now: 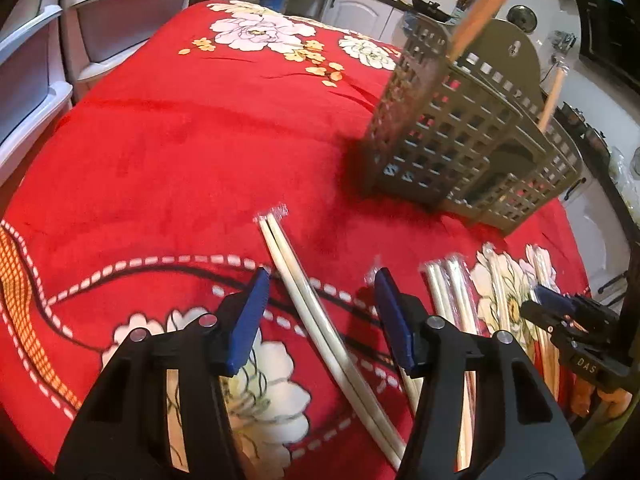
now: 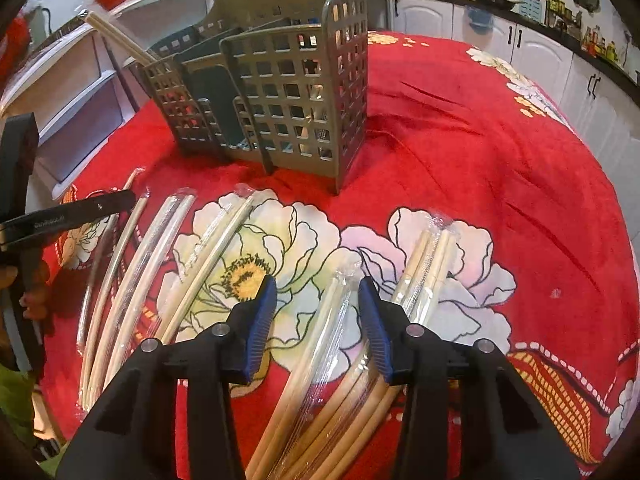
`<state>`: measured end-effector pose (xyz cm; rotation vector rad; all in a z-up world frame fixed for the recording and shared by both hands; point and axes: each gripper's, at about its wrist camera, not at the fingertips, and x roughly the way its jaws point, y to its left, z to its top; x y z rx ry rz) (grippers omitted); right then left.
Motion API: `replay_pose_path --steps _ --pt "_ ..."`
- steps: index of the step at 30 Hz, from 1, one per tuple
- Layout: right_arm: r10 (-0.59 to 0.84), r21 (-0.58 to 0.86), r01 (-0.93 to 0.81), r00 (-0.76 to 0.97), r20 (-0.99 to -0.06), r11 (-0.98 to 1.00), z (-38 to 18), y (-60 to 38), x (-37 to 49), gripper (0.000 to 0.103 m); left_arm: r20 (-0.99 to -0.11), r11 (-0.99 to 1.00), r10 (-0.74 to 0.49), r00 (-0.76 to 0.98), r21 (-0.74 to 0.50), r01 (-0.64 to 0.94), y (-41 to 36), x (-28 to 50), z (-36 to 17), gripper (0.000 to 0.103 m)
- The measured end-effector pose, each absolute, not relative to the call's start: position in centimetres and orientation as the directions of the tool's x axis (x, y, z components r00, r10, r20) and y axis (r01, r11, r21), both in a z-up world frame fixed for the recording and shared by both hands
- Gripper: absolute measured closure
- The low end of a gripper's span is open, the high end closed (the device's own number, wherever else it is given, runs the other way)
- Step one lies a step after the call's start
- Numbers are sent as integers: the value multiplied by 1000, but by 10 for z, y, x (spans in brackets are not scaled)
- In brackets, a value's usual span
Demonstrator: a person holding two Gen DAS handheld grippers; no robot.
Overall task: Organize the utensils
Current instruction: 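Grasp a wrapped chopstick pair with the left gripper while the right grasps another pair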
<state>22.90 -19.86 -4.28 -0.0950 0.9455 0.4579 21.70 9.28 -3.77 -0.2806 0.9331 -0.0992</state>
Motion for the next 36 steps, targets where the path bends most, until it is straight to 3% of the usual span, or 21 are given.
replay_pose_path --steps 8,15,22,28,36 --pt "333 125 -414 482 -810 902 -43 -197 238 64 -793 970 -161 588 -237 -54 93 243 -37 62" --pt "333 125 -411 486 -808 903 -44 -197 238 67 -792 985 -87 605 -159 -66 90 256 -36 75" --pt "322 115 -405 489 -811 907 -44 -196 244 80 -789 990 -49 612 -121 -77 91 261 -36 90" --pt "325 118 -404 494 -807 907 -43 -197 249 90 -788 989 -50 614 -126 -81 94 264 -37 93" --pt "390 186 -418 481 -785 889 -38 -199 250 94 -742 986 -67 667 -152 -70 96 248 -19 95"
